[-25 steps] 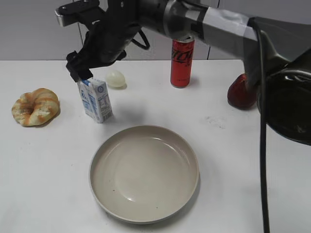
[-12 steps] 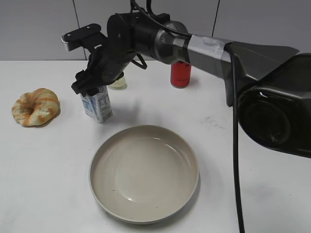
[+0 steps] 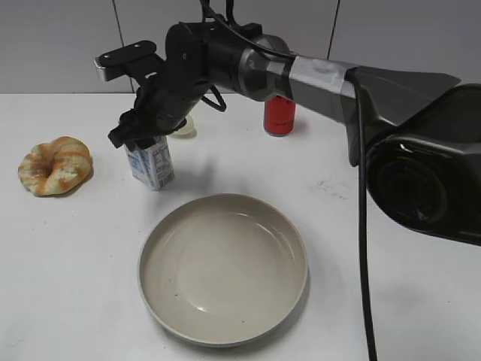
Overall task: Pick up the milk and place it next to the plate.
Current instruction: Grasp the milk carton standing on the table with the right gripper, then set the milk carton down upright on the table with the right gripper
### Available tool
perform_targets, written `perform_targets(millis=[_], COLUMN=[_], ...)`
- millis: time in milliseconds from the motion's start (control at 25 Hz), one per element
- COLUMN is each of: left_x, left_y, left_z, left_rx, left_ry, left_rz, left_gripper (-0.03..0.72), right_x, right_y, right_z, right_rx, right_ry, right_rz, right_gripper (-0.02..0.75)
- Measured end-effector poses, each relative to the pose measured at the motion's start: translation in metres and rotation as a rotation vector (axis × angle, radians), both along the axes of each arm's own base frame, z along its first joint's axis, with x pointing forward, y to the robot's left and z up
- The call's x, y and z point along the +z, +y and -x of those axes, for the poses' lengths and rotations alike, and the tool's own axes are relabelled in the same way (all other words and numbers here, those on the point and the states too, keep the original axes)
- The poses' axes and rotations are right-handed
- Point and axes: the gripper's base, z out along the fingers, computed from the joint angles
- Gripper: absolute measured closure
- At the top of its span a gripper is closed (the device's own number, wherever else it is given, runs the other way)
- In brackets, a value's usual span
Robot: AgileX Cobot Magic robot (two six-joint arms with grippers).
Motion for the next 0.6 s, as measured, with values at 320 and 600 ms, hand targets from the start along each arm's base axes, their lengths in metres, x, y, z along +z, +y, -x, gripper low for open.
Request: perform_targets(millis=[320, 600], left_x=[0.0, 0.0], left_y=[0.0, 0.0], left_z=[0.0, 0.0], left_rx=[0.0, 0.0], left_ry=[0.0, 0.0], left_rz=[0.0, 0.0], left_gripper=[0.455, 0.455], right_x=[-0.0055, -0.0056], right_y=[0.0001, 0.0], right_z=[0.0003, 0.0003], right_rx=[0.0, 0.001], right_ry=[0.02, 0.02], right_rz=[0.004, 0.006], right_gripper=[0.434, 0.44])
